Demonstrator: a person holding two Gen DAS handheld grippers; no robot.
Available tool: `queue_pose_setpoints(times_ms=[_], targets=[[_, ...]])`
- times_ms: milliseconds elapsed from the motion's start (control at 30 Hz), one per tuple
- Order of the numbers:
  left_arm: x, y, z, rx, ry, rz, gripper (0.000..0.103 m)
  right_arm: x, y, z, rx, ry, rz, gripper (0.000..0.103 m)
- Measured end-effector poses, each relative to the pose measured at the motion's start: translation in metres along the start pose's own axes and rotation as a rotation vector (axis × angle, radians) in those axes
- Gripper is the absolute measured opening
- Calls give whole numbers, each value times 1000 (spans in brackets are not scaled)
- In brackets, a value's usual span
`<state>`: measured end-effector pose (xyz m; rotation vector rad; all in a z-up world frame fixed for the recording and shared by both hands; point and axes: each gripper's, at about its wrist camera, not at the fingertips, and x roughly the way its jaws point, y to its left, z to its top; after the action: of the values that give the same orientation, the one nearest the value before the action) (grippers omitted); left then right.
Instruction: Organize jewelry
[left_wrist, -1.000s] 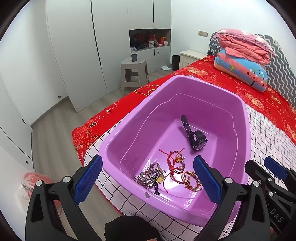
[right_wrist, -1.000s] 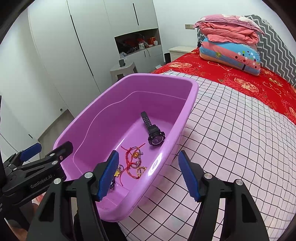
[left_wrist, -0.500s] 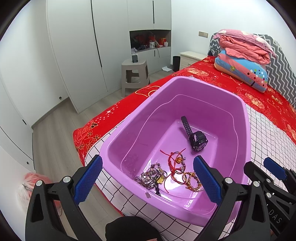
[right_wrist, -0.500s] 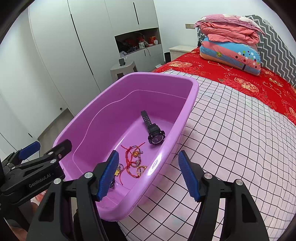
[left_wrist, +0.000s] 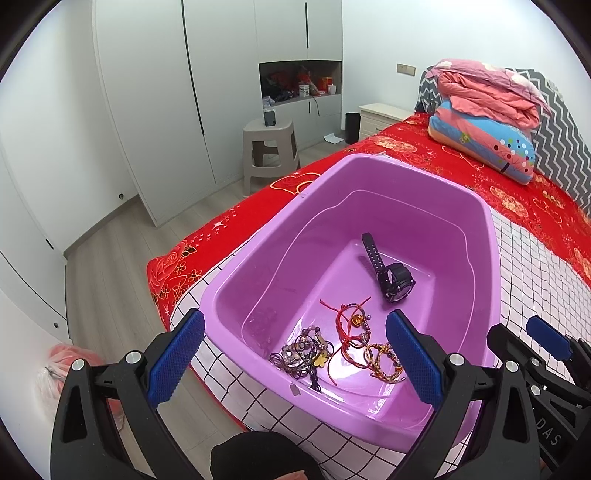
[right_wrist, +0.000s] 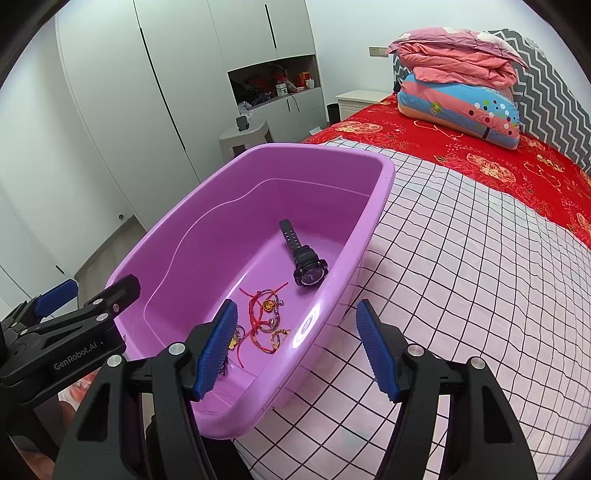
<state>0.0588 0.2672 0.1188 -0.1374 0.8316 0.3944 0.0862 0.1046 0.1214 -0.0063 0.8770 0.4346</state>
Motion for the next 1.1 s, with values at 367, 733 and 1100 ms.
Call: queue_pose_setpoints(times_ms=[367, 733, 1100], targets=[[1, -2, 0, 1, 3, -5, 97, -2, -2, -2, 0, 2, 1, 64], [3, -2, 0, 1, 17, -24, 97, -1, -2, -1, 1, 3, 0, 64], [2, -3, 0, 2, 8, -18, 97, -2, -4, -6, 5, 4, 2, 64]])
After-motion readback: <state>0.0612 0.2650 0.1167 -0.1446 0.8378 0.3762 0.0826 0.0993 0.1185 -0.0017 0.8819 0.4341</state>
